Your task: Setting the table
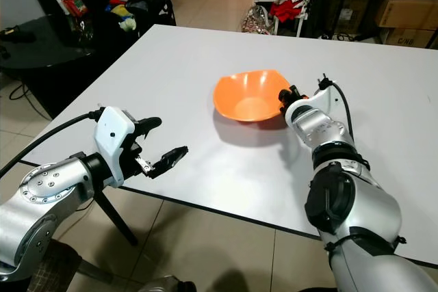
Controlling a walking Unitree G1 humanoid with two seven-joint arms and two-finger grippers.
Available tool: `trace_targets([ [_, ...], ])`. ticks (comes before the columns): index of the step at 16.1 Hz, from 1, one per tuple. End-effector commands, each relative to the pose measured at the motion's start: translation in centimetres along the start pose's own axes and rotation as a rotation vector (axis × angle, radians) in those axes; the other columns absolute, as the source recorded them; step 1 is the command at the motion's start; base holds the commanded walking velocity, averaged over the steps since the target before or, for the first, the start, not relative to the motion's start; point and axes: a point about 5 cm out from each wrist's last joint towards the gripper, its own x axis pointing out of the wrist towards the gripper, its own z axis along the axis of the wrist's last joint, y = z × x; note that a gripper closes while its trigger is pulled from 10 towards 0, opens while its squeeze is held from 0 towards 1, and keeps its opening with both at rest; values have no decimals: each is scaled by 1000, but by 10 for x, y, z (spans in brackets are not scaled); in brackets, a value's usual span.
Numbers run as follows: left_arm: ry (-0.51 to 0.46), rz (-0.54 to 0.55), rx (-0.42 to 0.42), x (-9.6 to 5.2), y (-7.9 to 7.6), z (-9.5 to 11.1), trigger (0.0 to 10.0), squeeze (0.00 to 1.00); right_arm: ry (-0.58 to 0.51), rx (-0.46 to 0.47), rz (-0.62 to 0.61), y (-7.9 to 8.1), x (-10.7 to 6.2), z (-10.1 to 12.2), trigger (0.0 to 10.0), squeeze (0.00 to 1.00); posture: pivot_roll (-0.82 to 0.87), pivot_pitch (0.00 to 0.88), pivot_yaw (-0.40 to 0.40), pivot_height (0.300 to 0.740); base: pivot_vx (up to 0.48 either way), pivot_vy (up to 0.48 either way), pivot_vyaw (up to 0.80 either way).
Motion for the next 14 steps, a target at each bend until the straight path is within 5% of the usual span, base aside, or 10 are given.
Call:
trace_targets([
  [1,0,9,2,-2,1,1,10000,0,-14,22,59,13,0,9,10000,1000,20,0,96,740,0,0,0],
  [3,-7,11,-14,-3,2,1,10000,0,15,17,97,12,-4,13,10000,1000,-2,0,104,740,0,0,0],
  [4,-9,8,-17,-2,2,1,10000,0,24,14,122,12,-8,15,10000,380,-13,0,111,740,0,0,0],
  [5,-12,5,-19,-2,2,1,10000,0,28,10,147,12,-12,17,10000,0,-20,0,117,740,0,0,0],
  [11,-13,8,-27,-1,0,-2,10000,0,18,-116,205,5,-60,17,10000,0,-43,0,135,740,0,0,0],
  [13,-52,152,-48,-4,7,-2,10000,0,-79,-310,201,7,-96,14,10000,0,-45,0,132,740,0,0,0],
  [14,-64,234,-68,-7,12,-3,10000,0,-93,-486,203,14,-108,7,10000,0,-53,0,127,740,0,0,0],
])
